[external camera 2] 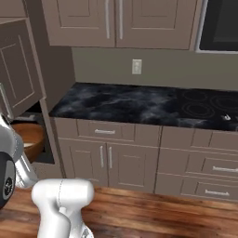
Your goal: Pick up the bowls on the counter and stack them on top of one another in the open cabinet. Place the smaller bowl on top of the larger bowl.
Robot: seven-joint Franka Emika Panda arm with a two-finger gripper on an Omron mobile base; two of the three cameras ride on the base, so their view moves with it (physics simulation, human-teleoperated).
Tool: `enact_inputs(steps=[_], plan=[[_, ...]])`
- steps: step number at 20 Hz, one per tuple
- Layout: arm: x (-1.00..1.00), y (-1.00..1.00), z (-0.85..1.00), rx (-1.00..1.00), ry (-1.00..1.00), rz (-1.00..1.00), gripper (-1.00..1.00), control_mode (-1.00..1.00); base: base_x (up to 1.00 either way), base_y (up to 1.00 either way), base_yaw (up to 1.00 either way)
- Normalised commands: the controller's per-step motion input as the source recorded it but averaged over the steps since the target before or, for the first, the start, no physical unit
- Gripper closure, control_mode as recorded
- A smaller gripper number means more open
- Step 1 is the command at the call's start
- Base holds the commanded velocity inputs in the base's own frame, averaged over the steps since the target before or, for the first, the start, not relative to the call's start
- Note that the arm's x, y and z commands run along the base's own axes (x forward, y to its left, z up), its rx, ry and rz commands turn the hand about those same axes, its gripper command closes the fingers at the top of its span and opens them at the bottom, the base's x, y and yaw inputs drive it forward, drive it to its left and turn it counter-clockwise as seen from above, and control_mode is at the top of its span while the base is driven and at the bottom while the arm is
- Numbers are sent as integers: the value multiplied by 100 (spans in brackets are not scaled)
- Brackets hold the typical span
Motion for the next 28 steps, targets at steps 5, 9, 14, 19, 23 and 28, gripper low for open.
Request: enact_inputs(steps=[5,9,14,19,23,28], plan=[[0,0,0,0,0,0,100,100,-24,70,0],[0,0,0,0,0,0,100,100,-9,88,0],[0,0,0,0,0,0,100,100,-5,92,0],[0,0,0,0,0,0,100,100,-5,84,0],[0,0,0,0,0,0,100,100,-2,66,0],[0,0,0,0,0,0,100,100,-1,52,0]])
